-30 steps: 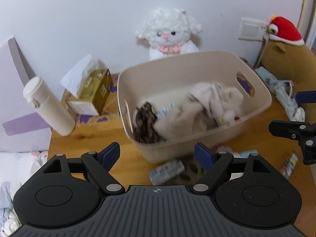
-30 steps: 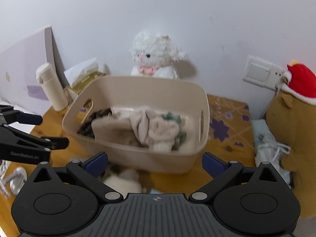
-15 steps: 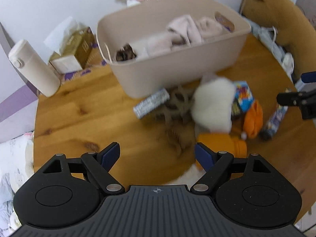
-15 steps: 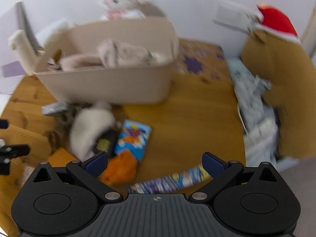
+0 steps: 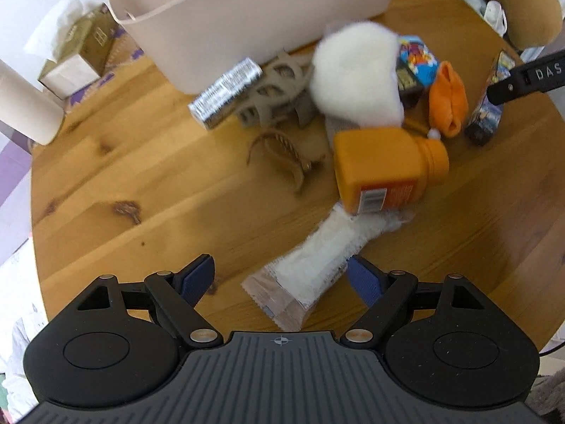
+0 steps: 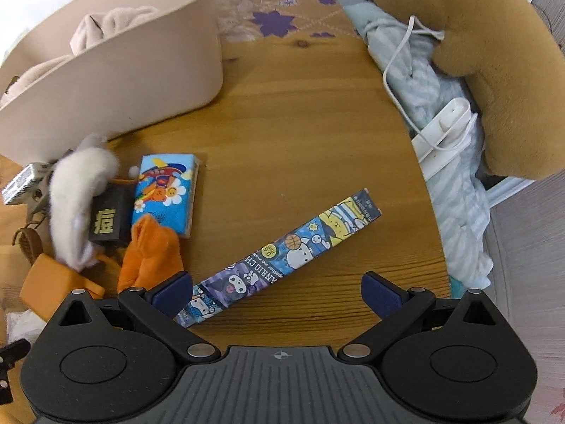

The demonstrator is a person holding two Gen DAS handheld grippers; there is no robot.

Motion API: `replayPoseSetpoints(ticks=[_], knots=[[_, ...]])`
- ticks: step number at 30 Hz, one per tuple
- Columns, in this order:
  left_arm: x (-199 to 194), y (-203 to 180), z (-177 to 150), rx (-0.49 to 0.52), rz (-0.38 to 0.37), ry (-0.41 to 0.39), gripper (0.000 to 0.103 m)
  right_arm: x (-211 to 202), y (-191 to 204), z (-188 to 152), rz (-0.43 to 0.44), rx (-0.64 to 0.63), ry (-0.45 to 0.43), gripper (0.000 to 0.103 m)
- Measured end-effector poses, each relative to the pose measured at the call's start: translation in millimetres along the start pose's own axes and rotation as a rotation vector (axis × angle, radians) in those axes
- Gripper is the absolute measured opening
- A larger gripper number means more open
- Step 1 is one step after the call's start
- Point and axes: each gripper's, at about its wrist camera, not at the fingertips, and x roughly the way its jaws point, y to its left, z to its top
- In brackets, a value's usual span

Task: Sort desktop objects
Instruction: 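Move both tools back toward the orange bottle and printed box on the table, then grasp the white wrapped packet with the left tool while the right tool grasps the Sanrio box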

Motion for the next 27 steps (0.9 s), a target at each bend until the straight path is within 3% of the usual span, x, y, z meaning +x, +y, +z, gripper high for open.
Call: replayPoseSetpoints(ticks=[9,12,16,19,24,26,27], knots=[[24.1,-6.8,6.7,0.018,-0.007,0.038,0.084,19.9,14.4,0.6,-0.027,-0.050,0.015,0.103],[30.0,-8.5,9.3,0.025,-0.014,0.045,0.084,23.2,13.4,-2.4,-0.015,-0.038,0.020,0.095],[32.2,-4.5,11.9,0.001,-0.048,0.042,0.081,22.7,13.9,-6.4,-0.007,-0.062,-0.006,0.094],[32.6,-0.2,12.5,-0.021,-0.105,0.034,0.070,18.2,15.9,-9.3,0.007,-0.091,-0.041,0.083],[32.6,4.1,11.5,-0.061,-0.118,0.020,0.066,10.8,23.9,-15.4,0.035,-0.129,-0.077,0.059],[30.9,3.4,10.5,-0.059,-0.119,0.005,0.058,8.1,26.0,-18.1,0.040,-0.140,-0.090,0.045],[29.6,2.3,10.3,-0.048,-0.122,-0.003,0.050,7.6,26.4,-19.0,0.042,-0.140,-0.095,0.041]])
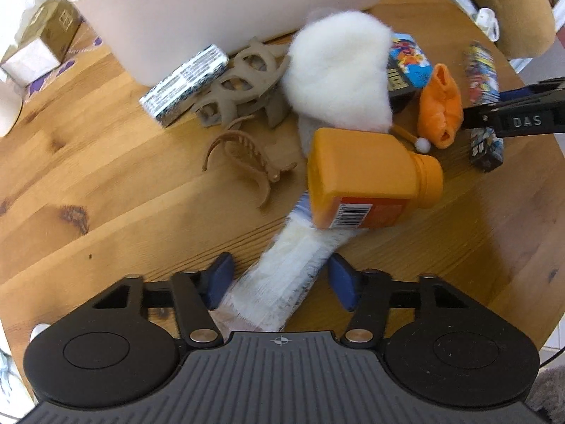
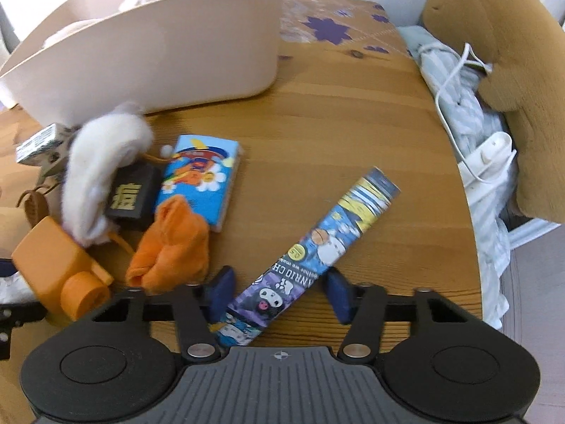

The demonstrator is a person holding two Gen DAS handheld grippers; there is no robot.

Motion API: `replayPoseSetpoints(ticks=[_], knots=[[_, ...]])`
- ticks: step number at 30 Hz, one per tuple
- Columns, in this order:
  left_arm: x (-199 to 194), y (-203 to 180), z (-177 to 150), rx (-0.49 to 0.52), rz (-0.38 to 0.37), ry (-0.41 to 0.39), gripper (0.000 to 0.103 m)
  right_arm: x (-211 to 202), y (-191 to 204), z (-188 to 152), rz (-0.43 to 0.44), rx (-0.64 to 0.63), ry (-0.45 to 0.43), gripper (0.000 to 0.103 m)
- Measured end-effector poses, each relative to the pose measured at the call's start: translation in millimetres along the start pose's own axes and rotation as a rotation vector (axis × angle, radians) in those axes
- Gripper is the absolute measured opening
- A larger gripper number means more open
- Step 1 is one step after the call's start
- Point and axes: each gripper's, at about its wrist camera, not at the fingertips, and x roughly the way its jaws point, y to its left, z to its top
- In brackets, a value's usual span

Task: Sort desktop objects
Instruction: 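Grasp the white wrapped packet with the left tool while the right tool grasps the Sanrio box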

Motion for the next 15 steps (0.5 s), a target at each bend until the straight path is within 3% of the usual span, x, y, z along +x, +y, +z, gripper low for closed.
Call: replayPoseSetpoints(ticks=[2,7,15], knots=[[-1.8,-1.9,-0.2,0.021,-0.006,-0.005,0.039,-0.3,-0.6,-0.9,0.008,0.002,-0.008,0.021],[-3.6,4.8,-1.7,-0.032,-0.033,0.012,0.030,-2.6,-2.0,-7.8,0.050,0.010,-0.001,0.021],[-7.4,11.5,-6.4,-0.082,-0.022,0.007,0.027,-10.7,-7.7,-27.0,0.110,0.085,-0.005,0.021]])
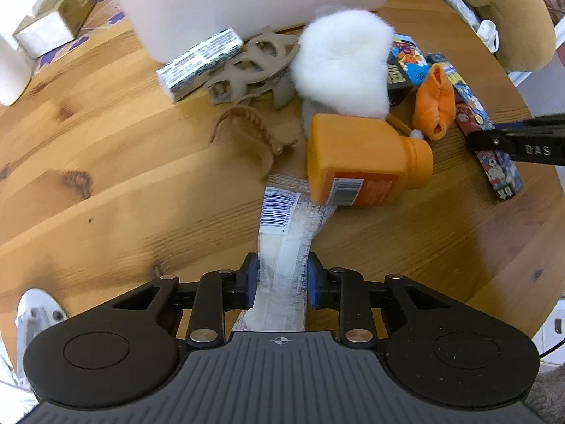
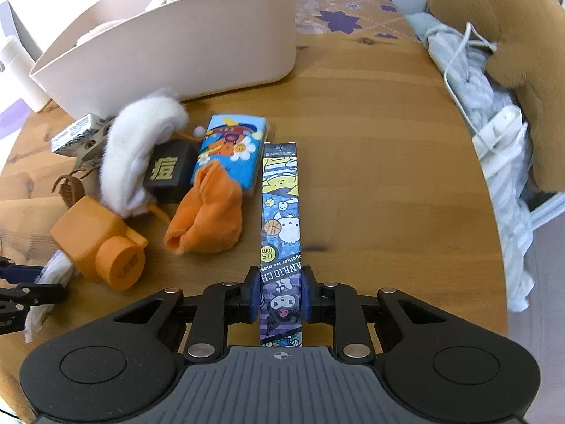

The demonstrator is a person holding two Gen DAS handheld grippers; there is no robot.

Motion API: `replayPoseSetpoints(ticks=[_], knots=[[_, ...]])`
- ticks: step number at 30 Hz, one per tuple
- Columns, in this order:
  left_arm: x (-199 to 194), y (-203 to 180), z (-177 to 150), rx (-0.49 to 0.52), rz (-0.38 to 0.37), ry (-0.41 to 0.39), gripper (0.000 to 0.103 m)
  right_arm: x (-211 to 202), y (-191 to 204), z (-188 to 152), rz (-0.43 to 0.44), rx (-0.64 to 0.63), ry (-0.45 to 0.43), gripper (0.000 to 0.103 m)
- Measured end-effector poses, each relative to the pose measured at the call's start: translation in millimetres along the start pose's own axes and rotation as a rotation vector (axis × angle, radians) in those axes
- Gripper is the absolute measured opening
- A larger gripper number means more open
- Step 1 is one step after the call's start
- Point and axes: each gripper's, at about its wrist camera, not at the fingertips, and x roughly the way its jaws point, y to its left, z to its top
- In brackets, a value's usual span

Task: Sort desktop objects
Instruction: 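Grasp the white wrapped packet with the left tool while the right tool grasps the Sanrio box, then carry both items over the basket and open both tools to drop them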

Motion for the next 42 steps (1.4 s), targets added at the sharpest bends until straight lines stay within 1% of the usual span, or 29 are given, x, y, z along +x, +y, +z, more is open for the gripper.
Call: replayPoseSetpoints(ticks=[5,8,12,16,19,22,26,29,34,37,42], knots=[[0.8,2.9,-7.9,-0.014,0.008,-0.005,0.027,-12.8,-0.3,-10.0,0.048,0.037,-0.020,0.021],[-4.4,9.3,-22.2,-0.015,0.014,-0.010,0.026,-21.8,-1.2,-15.6,0.068,0.048,-0.034,0.021],[-12.4,12.2,-29.4,-0.016,0.017,-0.029,0.026,-33.5,-2.7,-19.1,0.093,0.072,-0.062,0.021],[-33.4,8.9,-41.2,-0.016,0.015,-0.058,0.026,-54.3,-0.9,-20.4,0.119,0.082,-0.107,0.021],[-47.6,8.0,-41.4,-0.002,0.018,-0.094,0.026,-70.8,0.4,-18.4,0.132,0.074,-0.145,0.021],[-62.8,5.0,-39.7,0.024,0.032,-0.148,0.026,-87.4,-0.9,-16.2,0.132,0.063,-0.183,0.021],[-85.3,3.7,-35.0,0.025,0.014,-0.202,0.026,-106.2,-4.6,-8.7,0.137,0.069,-0.230,0.021],[-101.7,1.1,-29.4,0.042,0.015,-0.246,0.026,-122.2,-6.8,-1.6,0.136,0.057,-0.268,0.021],[-125.0,-1.0,-14.6,0.057,0.000,-0.299,0.026,-145.3,-8.5,17.4,0.141,0.042,-0.333,0.021],[-137.4,-3.7,-6.2,0.079,0.011,-0.344,0.026,-155.8,-9.3,28.8,0.140,0.032,-0.370,0.021],[-155.7,-2.6,11.5,0.082,0.016,-0.400,0.026,-170.5,-6.9,50.3,0.145,0.013,-0.426,0.021]])
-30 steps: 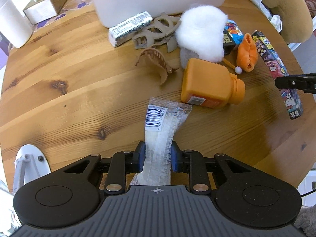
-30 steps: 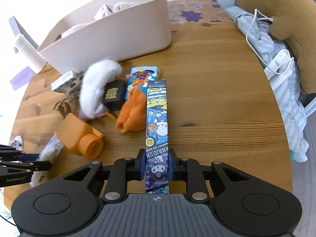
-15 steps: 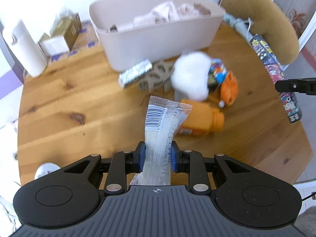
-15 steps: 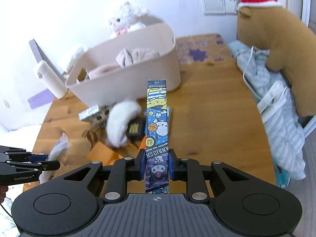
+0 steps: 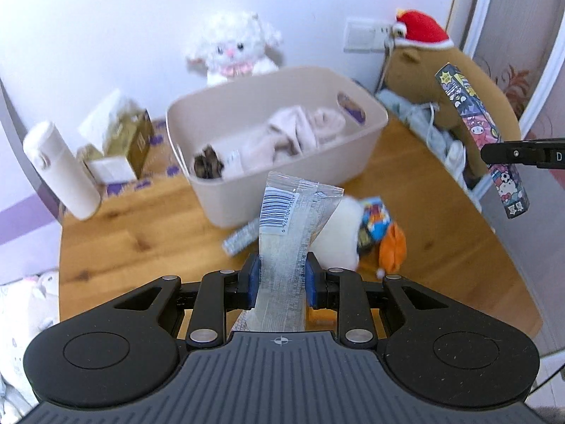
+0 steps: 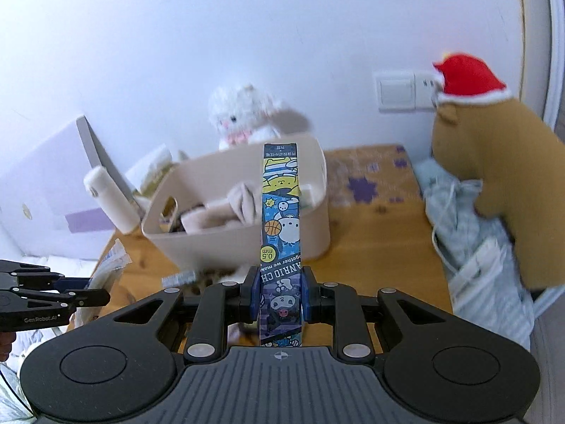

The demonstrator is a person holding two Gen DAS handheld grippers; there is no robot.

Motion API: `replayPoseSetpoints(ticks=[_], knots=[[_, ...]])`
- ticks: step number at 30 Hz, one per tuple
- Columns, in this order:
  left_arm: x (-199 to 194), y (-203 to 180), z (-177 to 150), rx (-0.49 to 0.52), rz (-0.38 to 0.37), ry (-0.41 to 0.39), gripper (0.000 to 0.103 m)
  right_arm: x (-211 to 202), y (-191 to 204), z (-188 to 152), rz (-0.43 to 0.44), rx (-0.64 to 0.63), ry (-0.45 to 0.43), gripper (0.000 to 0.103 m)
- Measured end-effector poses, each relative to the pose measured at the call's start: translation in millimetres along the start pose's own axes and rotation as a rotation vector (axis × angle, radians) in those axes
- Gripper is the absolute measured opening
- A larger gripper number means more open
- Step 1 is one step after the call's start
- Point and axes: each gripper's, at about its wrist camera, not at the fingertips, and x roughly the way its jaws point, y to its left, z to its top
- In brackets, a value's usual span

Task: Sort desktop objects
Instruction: 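Carry both items over the basket and open both tools to drop them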

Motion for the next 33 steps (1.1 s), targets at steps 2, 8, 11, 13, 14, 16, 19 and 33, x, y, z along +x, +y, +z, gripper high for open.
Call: replayPoseSetpoints(ticks=[2,8,11,13,14,16,19,33], knots=[[-3.3,1.9,9.4,0.005,0.006,-0.019,0.026,0.5,2.2,11.0,0.006,-0.012,-0.018,0.021],[-8.7,9.6,35.6,0.020,0.040,-0.077,0.026,9.9,5.7,46.6,0.011,-0.035,-0.067,0.021],[-6.2,15.0,49.7,0.017,0.059,-0.096,0.026,20.4,5.1,62.8,0.013,-0.050,-0.073,0.021],[-4.1,16.9,58.4,0.021,0.071,-0.113,0.026,29.4,4.6,72.7,0.002,-0.064,-0.075,0.021],[-2.7,17.4,62.7,0.022,0.074,-0.120,0.026,33.9,4.1,77.6,0.001,-0.065,-0.076,0.021],[1.5,18.3,72.2,0.026,0.076,-0.129,0.026,43.1,1.8,86.6,-0.005,-0.066,-0.077,0.021],[12.9,18.7,86.2,0.028,0.076,-0.135,0.026,58.8,-0.6,99.1,-0.028,-0.077,-0.075,0.021],[106.0,8.6,119.4,0.007,0.134,-0.127,0.026,145.7,23.0,129.4,-0.068,-0.194,-0.025,0.021]])
